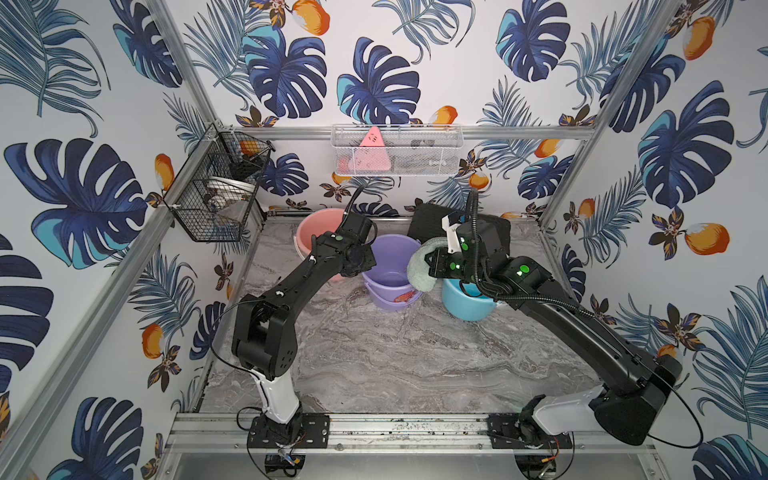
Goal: Wipe the inside of the bucket with a cloth
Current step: Pick up the bucket from the center of the board, then wipe the dirt from the inside of the bucket.
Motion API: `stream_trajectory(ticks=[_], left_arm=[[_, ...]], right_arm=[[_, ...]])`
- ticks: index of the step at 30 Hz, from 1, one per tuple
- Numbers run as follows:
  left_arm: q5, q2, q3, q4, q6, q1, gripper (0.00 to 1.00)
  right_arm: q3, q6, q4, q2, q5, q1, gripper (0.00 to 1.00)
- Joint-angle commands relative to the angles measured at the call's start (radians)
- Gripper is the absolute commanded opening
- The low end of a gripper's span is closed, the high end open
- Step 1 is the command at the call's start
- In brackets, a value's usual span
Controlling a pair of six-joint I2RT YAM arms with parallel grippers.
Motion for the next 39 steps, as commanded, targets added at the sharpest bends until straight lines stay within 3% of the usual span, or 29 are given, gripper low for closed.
stream_trajectory(ticks=[1, 4, 14, 21, 29, 39], left_arm=[[0.000, 0.008, 0.008, 0.008, 0.009, 0.005, 0.16], [-0.003, 0.025, 0.021, -0.010, 0.014, 0.005, 0.00], [-0.025, -0.018, -0.021, 0.016, 0.068, 0.003, 0.00], [-0.069, -0.143, -0.210, 0.175, 0.116, -0.032, 0.00], [-0.263, -0.201, -0.288, 0.234, 0.148, -0.157, 0.00], [-0.186, -0.253, -0.363, 0.305, 0.104, -0.162, 0.00]], right_arm=[[0.009, -0.015, 0.023, 0.009, 0.003, 0.003, 0.00], [0.025, -0.026, 0.014, 0.023, -0.001, 0.005, 0.00], [0.072, -0.083, 0.051, 0.124, -0.055, 0.031, 0.00], [0.138, -0.125, 0.038, 0.273, -0.053, 0.037, 0.00], [0.213, -0.173, -0.013, 0.376, -0.041, 0.051, 0.00], [0.165, -0.214, -0.075, 0.497, 0.032, 0.063, 0.00]])
